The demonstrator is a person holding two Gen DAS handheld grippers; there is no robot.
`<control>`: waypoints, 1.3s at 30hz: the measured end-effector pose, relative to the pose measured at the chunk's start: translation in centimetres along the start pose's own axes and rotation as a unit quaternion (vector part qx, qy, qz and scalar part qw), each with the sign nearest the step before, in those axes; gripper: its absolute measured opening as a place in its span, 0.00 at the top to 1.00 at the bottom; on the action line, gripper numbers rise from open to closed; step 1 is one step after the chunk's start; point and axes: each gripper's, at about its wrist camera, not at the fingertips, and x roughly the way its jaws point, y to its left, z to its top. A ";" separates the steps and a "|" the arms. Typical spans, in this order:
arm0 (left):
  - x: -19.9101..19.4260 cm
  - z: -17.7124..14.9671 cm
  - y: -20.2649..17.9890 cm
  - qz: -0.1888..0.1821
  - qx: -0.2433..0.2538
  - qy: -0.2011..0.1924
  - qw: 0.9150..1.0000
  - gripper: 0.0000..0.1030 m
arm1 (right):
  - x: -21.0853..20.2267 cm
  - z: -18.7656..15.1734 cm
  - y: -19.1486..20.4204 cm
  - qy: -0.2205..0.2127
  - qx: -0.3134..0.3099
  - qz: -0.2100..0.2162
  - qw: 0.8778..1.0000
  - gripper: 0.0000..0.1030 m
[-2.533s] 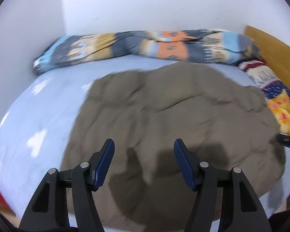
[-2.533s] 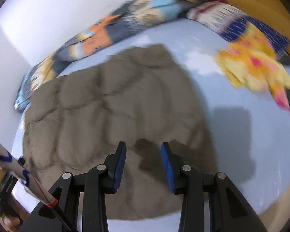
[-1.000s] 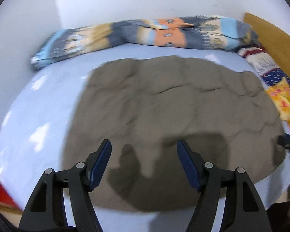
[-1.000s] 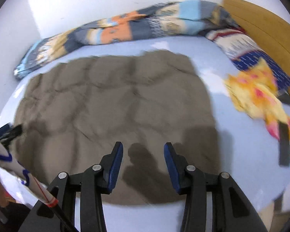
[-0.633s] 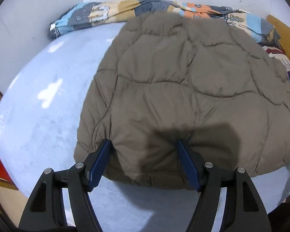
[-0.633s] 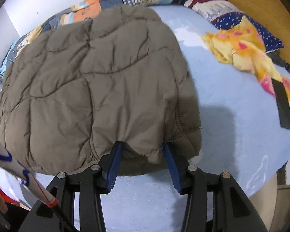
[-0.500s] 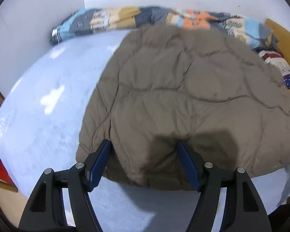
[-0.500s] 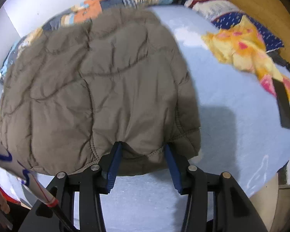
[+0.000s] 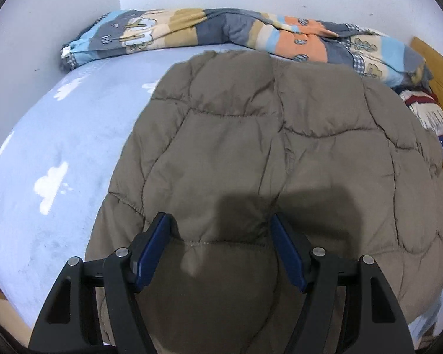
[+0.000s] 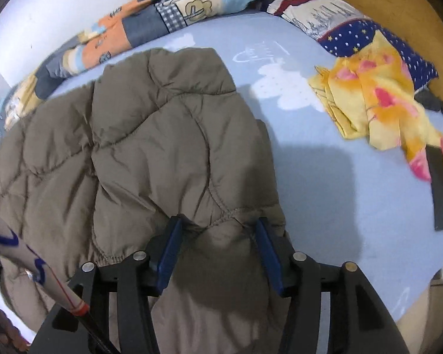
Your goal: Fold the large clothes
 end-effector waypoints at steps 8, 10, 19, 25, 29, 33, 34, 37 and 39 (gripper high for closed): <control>-4.6 -3.1 -2.8 -0.009 0.034 -0.043 0.998 0.32 | -5.6 -4.6 5.2 -0.057 -0.066 0.050 0.995 0.44; -4.7 -4.0 -3.8 -0.006 0.051 -0.044 0.998 0.32 | -5.6 -6.5 7.1 -0.048 -0.090 0.060 0.993 0.44; -3.6 -4.3 -4.5 0.006 0.077 -0.038 0.996 0.32 | -3.3 -8.5 9.8 -0.039 -0.136 0.022 0.990 0.44; -4.4 -4.3 -4.4 0.004 0.077 -0.046 0.996 0.32 | -5.2 -9.2 10.8 -0.071 -0.150 0.012 0.986 0.44; -5.0 -4.3 -4.3 0.000 0.078 -0.052 0.996 0.32 | -6.3 -9.8 12.2 -0.090 -0.169 0.015 0.981 0.44; -5.3 -4.4 -4.5 0.000 0.084 -0.055 0.995 0.32 | -7.0 -10.2 13.2 -0.098 -0.179 0.029 0.979 0.44; -5.3 -4.4 -4.6 0.002 0.086 -0.056 0.995 0.32 | -7.2 -10.4 13.8 -0.102 -0.186 0.033 0.977 0.44; -5.0 -4.6 -4.5 0.006 0.092 -0.052 0.994 0.32 | -7.2 -10.5 14.7 -0.099 -0.197 0.043 0.974 0.44; -4.7 -4.7 -4.4 0.007 0.092 -0.047 0.995 0.32 | -6.8 -10.7 15.2 -0.095 -0.204 0.042 0.973 0.44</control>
